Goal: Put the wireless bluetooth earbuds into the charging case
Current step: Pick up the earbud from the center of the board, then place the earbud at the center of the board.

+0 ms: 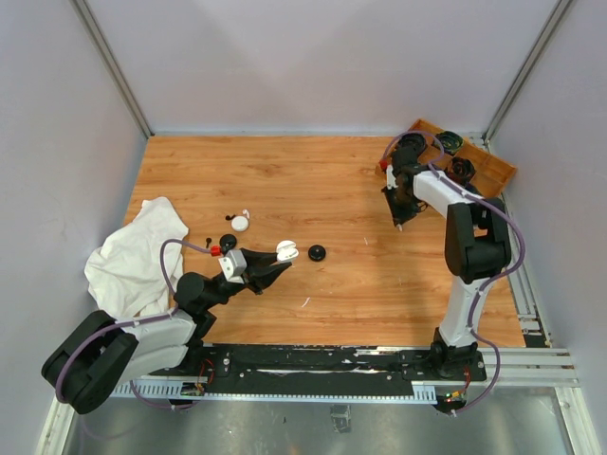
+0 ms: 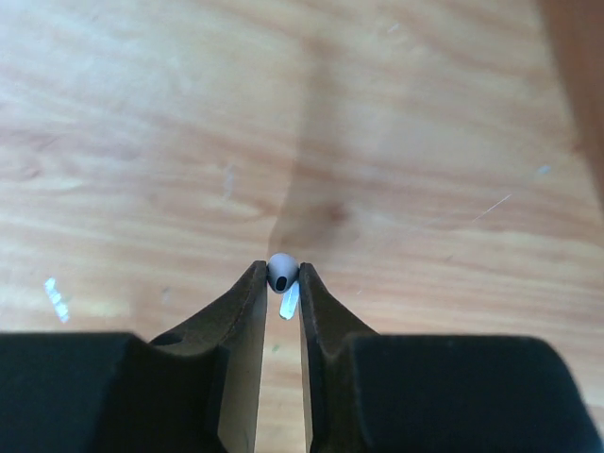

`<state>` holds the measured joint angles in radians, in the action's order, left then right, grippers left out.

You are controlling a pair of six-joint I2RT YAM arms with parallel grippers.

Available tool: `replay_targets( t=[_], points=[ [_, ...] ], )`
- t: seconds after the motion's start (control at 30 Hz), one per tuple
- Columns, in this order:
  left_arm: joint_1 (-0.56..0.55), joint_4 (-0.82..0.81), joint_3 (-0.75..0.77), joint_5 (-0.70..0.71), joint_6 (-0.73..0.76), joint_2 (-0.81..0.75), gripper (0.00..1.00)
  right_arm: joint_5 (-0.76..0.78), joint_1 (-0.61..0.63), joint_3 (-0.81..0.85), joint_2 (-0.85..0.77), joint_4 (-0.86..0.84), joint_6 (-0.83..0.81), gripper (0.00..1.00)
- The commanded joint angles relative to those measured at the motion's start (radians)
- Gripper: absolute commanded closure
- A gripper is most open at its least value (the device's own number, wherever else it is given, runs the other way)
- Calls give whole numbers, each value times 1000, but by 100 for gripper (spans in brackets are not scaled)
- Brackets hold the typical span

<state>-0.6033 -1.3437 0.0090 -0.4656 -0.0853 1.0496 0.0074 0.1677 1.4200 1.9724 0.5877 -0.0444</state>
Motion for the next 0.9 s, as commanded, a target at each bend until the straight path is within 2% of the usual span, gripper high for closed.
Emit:
replay_targets(
  t=[0.0, 0.47, 0.87],
  points=[
    [2, -18, 14, -2, 18, -19, 100, 62, 80, -37, -79, 125, 128, 81],
    [1, -18, 13, 1, 19, -21, 100, 84, 298, -294, -332, 134, 351, 80],
    [2, -22, 14, -5, 16, -9, 100, 73, 406, -399, -329, 103, 413, 78]
  ],
)
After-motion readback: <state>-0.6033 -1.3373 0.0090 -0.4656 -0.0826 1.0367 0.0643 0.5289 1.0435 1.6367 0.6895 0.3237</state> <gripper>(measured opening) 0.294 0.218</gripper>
